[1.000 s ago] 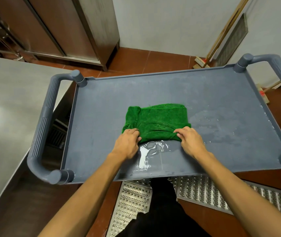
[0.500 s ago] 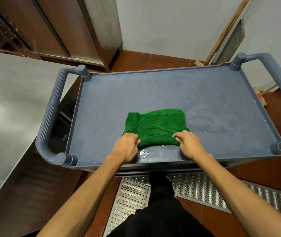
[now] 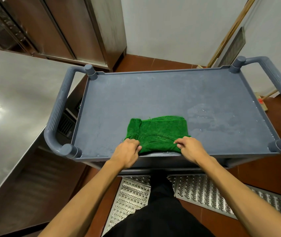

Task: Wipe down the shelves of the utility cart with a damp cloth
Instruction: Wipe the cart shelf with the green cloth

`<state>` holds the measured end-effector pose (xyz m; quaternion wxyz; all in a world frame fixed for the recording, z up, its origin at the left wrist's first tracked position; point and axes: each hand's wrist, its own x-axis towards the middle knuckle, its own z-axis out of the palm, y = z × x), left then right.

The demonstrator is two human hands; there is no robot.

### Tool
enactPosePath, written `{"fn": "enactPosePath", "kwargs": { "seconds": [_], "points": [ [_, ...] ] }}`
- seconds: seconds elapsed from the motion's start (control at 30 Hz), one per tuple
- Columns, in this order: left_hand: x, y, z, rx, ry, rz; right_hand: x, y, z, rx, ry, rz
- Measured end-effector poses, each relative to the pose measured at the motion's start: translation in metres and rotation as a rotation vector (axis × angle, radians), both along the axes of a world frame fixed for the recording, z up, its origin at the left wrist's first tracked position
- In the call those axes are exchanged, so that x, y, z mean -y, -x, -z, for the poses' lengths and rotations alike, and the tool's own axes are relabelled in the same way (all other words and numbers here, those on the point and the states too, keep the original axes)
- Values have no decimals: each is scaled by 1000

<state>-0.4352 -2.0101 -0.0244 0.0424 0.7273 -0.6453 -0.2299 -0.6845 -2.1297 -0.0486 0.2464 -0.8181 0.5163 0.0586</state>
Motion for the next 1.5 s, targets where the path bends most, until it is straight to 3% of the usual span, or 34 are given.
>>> {"fn": "enactPosePath", "kwargs": {
  "seconds": [0.87, 1.5],
  "points": [
    [-38, -40, 0, -44, -43, 24, -23, -27, 3, 3, -66, -157],
    [-97, -100, 2, 65, -32, -191, -47, -114, 3, 37, -85, -333]
  ]
}}
